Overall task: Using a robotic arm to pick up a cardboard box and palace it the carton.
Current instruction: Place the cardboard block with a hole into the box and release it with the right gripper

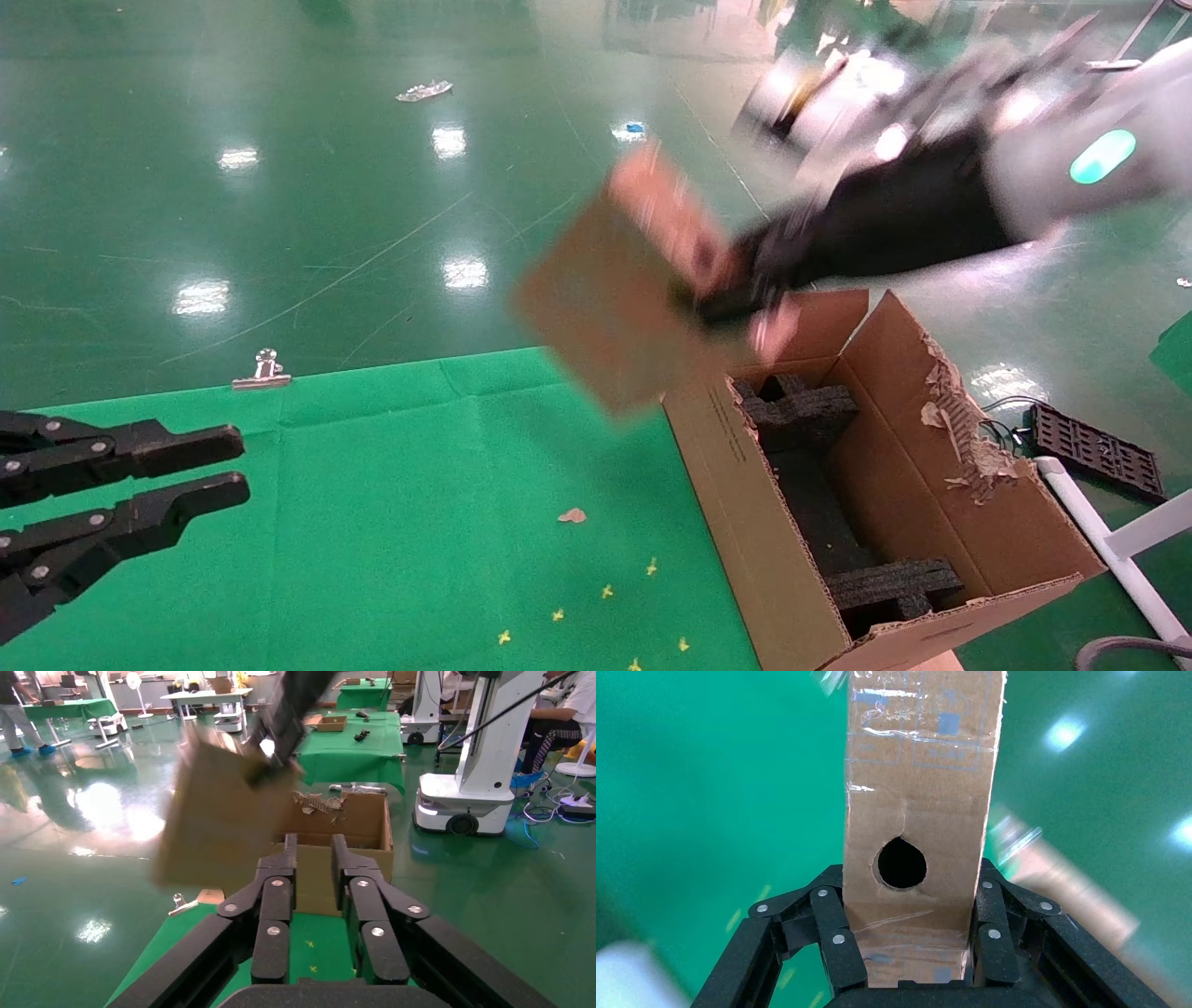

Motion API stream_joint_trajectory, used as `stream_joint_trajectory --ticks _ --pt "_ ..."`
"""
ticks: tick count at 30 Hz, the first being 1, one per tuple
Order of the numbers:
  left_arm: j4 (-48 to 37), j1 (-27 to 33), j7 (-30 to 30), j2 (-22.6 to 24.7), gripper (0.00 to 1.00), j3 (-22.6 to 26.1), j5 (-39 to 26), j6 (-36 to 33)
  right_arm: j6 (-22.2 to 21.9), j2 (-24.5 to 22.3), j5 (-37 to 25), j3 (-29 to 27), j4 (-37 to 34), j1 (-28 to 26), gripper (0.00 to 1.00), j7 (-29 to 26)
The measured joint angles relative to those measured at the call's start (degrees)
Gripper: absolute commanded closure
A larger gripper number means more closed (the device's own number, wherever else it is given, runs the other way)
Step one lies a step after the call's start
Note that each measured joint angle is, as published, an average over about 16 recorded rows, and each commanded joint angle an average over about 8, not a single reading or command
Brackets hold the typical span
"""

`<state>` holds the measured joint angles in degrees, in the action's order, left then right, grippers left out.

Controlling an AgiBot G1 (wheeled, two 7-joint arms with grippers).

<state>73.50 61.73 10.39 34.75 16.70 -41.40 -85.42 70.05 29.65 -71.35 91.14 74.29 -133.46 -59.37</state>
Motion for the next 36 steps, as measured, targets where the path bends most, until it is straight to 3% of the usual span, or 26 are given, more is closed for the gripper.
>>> stream_joint_trajectory --ticks 7,13,14,21,22,27,36 --pt "0.0 0.01 -0.01 -0.01 1.0 0.02 0.02 0.01 -0.9 -4.52 -3.71 -1.94 -4.98 -4.45 1.0 1.86" --pt "0.0 0.01 -0.02 -0.02 1.0 0.05 0.03 0.02 2.71 -6.4 -8.08 -0.75 -11.13 -6.17 1.0 0.56" --pt "0.0 0.01 -0.02 -0.02 0.94 0.05 0.03 0.02 3.61 -6.55 -8.56 -0.42 -12.35 -6.2 1.0 0.24" --pt "0.0 0.02 -0.04 -0.03 0.06 0.07 0.05 0.03 9.37 -6.02 -10.17 2.21 -21.79 -4.41 1.0 -1.74" --pt "0.0 0.02 -0.04 -0.03 0.0 0.08 0.05 0.03 9.95 -5.74 -10.23 2.6 -23.21 -3.9 1.0 -1.93" --pt "0.0 0.02 -0.05 -0.04 0.0 0.09 0.06 0.04 11.72 -3.68 -10.28 4.4 -30.46 -0.79 1.0 -2.34" --pt "0.0 0.03 -0.06 -0.05 0.0 0.12 0.08 0.05 10.67 0.65 -11.41 6.61 -41.11 4.3 1.0 -1.09"
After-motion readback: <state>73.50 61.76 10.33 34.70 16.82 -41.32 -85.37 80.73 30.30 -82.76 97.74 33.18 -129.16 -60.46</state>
